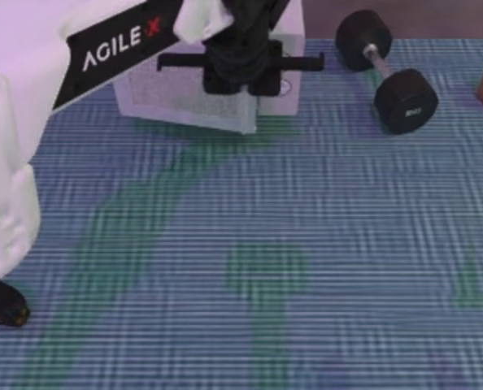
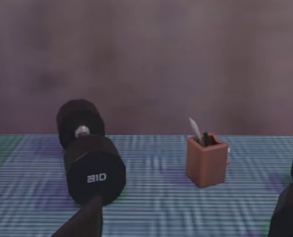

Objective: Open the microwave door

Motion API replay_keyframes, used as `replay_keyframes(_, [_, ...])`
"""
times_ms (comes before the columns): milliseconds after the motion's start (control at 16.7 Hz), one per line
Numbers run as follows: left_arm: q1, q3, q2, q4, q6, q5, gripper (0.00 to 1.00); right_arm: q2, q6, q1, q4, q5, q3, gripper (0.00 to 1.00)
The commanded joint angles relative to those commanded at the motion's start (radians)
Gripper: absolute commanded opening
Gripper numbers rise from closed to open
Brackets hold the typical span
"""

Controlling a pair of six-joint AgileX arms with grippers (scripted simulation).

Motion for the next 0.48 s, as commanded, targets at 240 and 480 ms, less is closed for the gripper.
replay_keyframes(240, [0.000,0.000,0.000,0.000,0.000,0.000,0.00,0.000,0.000,0.000,0.000,0.000,0.000,1.00])
replay_keyframes(480, [-0.005,-0.018,-0.008,0.010,0.008,0.008,0.00,0.000,0.000,0.000,0.000,0.000,0.000,1.00])
